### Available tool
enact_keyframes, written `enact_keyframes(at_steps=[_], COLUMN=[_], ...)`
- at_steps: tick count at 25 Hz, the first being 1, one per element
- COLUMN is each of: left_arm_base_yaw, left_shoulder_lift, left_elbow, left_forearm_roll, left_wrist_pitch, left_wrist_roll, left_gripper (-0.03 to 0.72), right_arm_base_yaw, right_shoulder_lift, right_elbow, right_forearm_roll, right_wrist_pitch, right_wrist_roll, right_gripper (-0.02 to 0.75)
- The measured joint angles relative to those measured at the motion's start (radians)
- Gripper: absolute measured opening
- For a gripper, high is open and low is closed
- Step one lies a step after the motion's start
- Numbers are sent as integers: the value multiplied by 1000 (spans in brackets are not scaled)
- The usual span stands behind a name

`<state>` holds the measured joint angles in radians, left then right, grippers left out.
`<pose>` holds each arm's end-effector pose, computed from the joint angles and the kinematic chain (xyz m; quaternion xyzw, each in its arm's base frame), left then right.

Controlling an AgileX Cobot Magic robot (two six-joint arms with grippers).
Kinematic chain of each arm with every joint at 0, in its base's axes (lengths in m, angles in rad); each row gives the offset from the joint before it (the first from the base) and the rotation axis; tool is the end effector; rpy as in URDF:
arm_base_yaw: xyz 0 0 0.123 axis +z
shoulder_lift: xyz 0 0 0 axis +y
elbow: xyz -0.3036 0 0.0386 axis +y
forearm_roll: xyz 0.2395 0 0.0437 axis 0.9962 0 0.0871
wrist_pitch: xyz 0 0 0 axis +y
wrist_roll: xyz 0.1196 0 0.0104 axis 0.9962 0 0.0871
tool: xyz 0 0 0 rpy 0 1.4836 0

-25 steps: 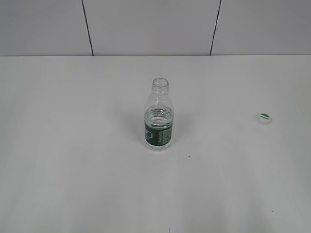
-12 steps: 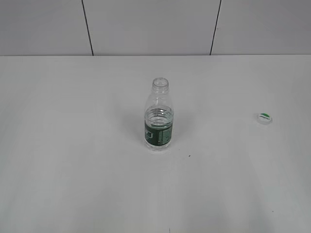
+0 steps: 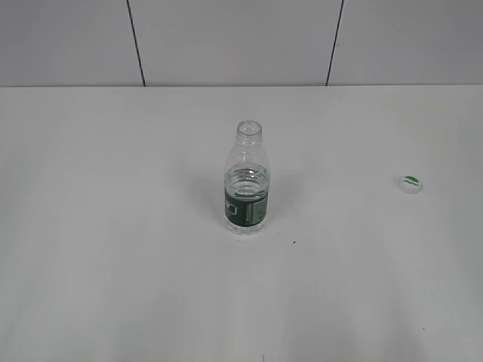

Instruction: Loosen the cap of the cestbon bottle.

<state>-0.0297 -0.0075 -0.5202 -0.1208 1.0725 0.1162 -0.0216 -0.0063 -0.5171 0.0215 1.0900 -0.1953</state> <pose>-0.0121 -0.0124 0.2652 0.0653 0.8450 -0.0374 0.5294 -0.0117 0.0025 0.2618 -0.0748 0.8514 -0.0455 0.5171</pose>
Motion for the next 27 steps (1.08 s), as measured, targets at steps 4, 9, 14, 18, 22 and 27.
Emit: enact_keyframes(at_steps=[4, 9, 14, 18, 22, 27], left_arm_base_yaw=[0, 0, 0, 0, 0, 0], left_shoulder_lift=[0, 0, 0, 0, 0, 0], left_elbow=[0, 0, 0, 0, 0, 0], left_forearm_roll=[0, 0, 0, 0, 0, 0], left_wrist_pitch=[0, 0, 0, 0, 0, 0], left_wrist_roll=[0, 0, 0, 0, 0, 0], left_gripper=[464, 459, 440, 433, 433, 433], right_arm_base_yaw=[0, 0, 0, 0, 0, 0], right_shoulder_lift=[0, 0, 0, 0, 0, 0], right_elbow=[0, 0, 0, 0, 0, 0], right_forearm_roll=[0, 0, 0, 0, -1, -1], right_wrist_pitch=[0, 0, 0, 0, 0, 0], right_wrist_roll=[0, 0, 0, 0, 0, 0], right_gripper=[536, 536, 536, 536, 536, 536])
